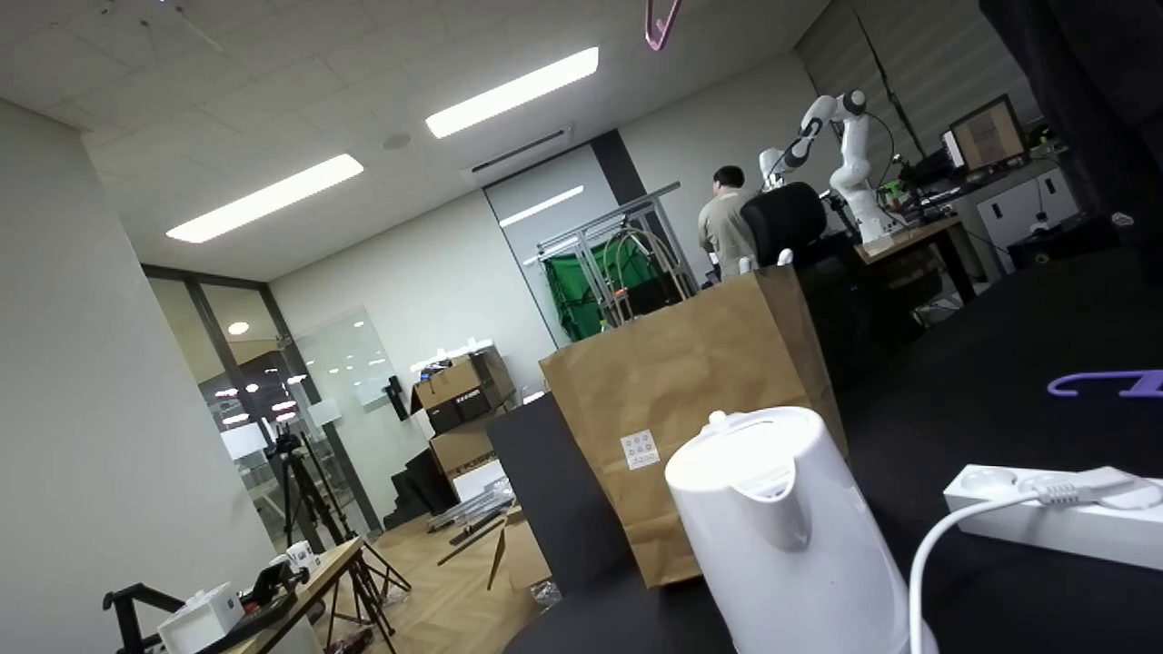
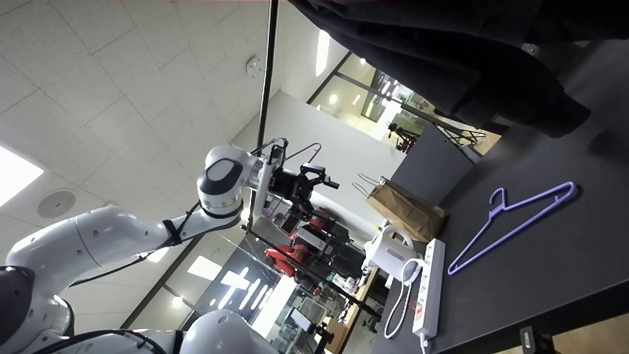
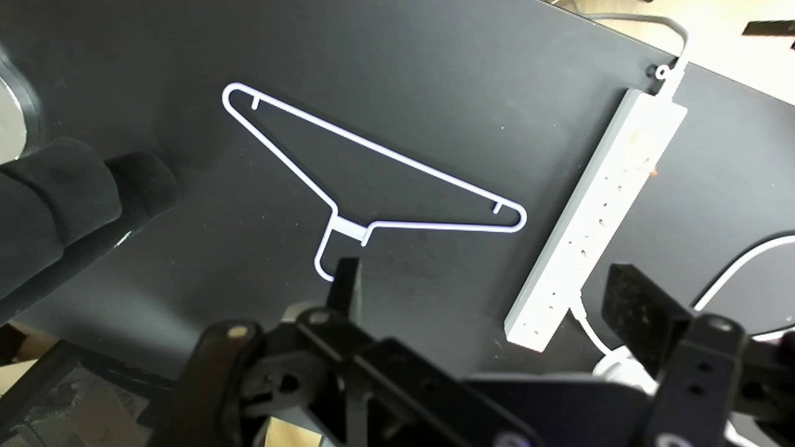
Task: Pick the purple hanger on the table and hang it on the stand
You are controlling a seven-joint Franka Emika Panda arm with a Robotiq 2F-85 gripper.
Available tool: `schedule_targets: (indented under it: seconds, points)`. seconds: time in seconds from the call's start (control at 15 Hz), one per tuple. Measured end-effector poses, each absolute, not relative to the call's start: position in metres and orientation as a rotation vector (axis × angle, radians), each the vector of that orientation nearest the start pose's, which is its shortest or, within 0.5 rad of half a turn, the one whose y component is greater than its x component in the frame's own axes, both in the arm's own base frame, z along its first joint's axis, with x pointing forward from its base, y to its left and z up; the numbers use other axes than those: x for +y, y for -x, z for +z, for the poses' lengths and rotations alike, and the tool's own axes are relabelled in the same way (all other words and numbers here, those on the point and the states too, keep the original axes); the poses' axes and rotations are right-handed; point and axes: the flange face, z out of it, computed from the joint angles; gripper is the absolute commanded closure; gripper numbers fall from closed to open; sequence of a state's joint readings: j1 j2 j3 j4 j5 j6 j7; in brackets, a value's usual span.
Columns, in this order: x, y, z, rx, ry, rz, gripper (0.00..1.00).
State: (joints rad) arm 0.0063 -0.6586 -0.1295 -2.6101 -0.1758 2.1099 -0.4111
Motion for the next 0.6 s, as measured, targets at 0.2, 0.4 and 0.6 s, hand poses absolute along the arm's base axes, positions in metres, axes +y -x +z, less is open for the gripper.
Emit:
schedule_targets:
  seconds: [0.2,0.4,0.6]
  points:
    - [-0.054,-0.36,0.474,-0.625,3.189,-0.215,0.0]
    - [-0.054,-0.361,0.473,-0.625,3.189,-0.214,0.0]
    - [-0.06,-0.377,0.464,-0.604,3.196,-0.286,0.0]
